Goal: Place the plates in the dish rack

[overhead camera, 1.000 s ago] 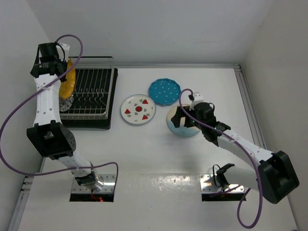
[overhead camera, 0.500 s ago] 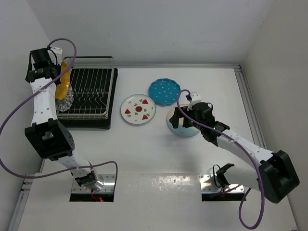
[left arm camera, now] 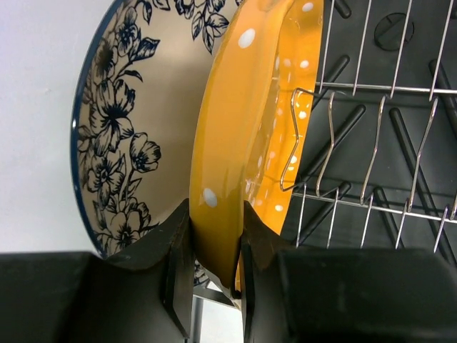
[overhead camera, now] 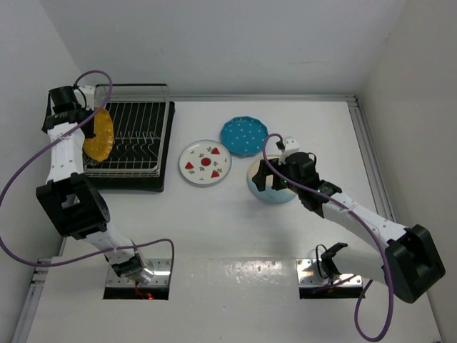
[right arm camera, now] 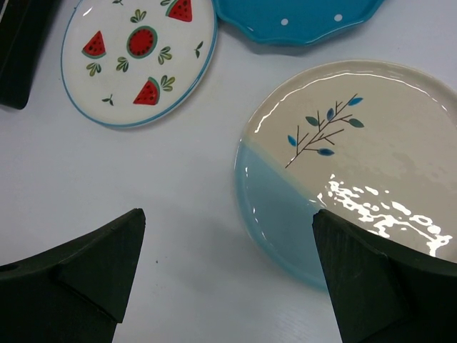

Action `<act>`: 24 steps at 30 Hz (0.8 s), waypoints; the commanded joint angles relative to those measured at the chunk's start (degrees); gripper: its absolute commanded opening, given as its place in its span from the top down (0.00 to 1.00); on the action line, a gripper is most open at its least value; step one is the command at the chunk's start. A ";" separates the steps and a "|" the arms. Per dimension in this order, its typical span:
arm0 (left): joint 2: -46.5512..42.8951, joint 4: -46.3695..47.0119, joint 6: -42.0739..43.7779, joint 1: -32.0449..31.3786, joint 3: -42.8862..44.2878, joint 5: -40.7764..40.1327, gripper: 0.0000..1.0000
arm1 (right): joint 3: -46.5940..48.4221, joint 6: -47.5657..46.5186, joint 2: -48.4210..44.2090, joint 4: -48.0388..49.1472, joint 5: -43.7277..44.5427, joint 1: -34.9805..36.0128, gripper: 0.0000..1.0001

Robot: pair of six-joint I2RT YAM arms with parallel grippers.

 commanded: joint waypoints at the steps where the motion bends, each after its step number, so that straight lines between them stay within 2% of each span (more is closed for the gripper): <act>1: -2.33 6.35 -0.18 1.74 0.61 -0.78 0.76 | 1.53 -0.29 -0.21 0.73 0.57 0.57 0.00; 4: -2.33 6.35 -0.79 1.74 1.22 -0.78 0.60 | 2.05 -0.81 -0.12 0.12 0.39 0.39 0.00; 8: -2.33 5.30 -1.32 1.74 2.54 -0.08 0.46 | 2.14 -1.08 -0.04 0.11 0.22 0.39 0.00; 11: -2.33 4.16 -1.32 1.21 5.26 -0.07 0.41 | 2.41 -1.34 0.23 0.38 0.22 0.39 0.00; 16: -4.44 3.63 0.79 -3.70 9.56 0.98 0.37 | 6.43 -0.82 2.24 -2.61 1.27 -0.30 0.00; 19: -4.09 -0.49 -1.49 -6.43 15.26 6.15 0.37 | 10.92 1.81 4.09 -8.58 1.80 -1.88 0.00; 22: -2.60 -2.96 -4.65 -12.74 17.31 14.32 0.37 | 13.57 5.33 6.20 -13.05 3.81 -4.26 0.00; 24: -0.31 -3.58 -5.36 -20.38 18.01 18.10 0.35 | 13.74 7.87 6.90 -14.38 5.05 -6.28 0.00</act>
